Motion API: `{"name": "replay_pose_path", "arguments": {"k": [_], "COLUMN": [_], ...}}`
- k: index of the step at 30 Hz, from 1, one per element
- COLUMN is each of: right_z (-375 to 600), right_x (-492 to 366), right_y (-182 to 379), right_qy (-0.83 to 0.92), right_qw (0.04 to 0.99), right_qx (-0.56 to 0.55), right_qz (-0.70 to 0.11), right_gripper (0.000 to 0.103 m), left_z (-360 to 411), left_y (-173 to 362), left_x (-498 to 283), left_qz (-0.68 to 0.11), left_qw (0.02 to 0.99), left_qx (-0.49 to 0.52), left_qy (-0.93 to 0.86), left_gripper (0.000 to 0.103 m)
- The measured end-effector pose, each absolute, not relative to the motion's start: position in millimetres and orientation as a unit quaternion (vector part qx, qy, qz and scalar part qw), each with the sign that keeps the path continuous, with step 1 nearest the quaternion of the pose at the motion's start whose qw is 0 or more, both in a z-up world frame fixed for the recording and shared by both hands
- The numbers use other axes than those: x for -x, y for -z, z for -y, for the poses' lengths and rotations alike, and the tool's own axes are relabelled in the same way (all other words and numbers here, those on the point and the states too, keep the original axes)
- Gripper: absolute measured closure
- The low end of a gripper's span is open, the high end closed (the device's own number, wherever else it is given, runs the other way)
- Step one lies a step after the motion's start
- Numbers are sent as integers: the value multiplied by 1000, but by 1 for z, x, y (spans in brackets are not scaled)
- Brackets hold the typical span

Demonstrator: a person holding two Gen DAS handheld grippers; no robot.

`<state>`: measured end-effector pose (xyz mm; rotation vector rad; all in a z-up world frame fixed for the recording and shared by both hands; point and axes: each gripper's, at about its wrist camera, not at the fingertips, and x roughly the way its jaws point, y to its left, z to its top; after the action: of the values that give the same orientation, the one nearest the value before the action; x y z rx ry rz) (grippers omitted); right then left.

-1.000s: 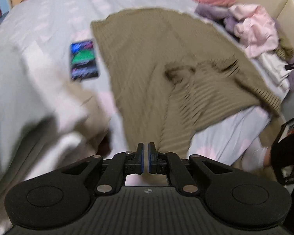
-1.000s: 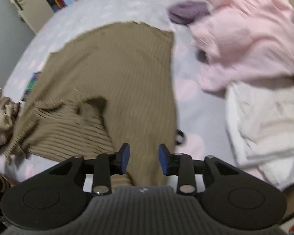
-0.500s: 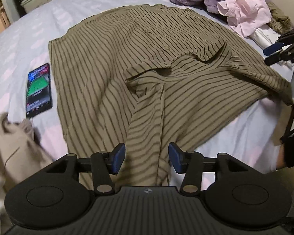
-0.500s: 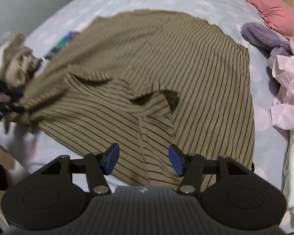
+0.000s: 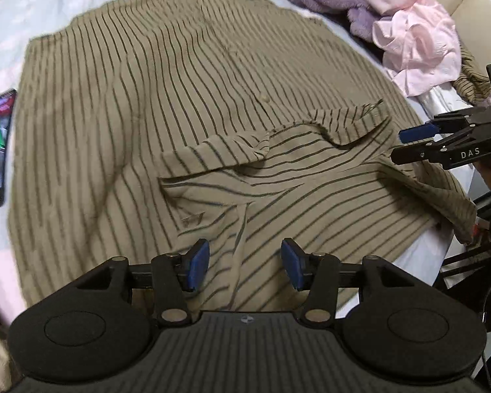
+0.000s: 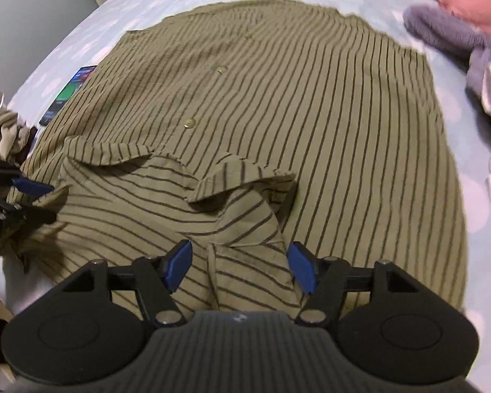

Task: Fold clothes

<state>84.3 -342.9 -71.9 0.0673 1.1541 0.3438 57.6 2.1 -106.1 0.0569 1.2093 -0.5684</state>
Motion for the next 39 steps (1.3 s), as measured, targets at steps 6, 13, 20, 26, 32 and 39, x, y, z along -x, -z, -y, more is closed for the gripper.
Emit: {"name": "replay_pose_path", "arguments": {"k": [6,13,20,26,32,39], "right_z": [345,371,356,323,329,392], "right_x": [-85,-42,23,65,76,22], "right_y": [61,-3,3,54,58,29], "right_qy": [-211,-326,-473,-498,-486,-332], "right_qw": [818,833,749,647,621,770], "right_qx": [-49,-69,5,109,140,45], "right_qz": [-533,-441,-463,-567,-599,-543], "right_gripper": [101,101,101,94,63,45], "left_z": [0,-42,-67,-54,-55,-102], "left_y": [100,55,50,86,93,51], "left_x": [-67,-26,52,92,104,57], "left_qz": [-566,-476,-452,-516,-545,-475], "left_qw": [770,794,726,671,633,769], "left_qx": [22,34,-3,-74,-148,-87], "left_qy": [294,377,519,527,529,419], "left_gripper": [103,103,103,103,102,67]}}
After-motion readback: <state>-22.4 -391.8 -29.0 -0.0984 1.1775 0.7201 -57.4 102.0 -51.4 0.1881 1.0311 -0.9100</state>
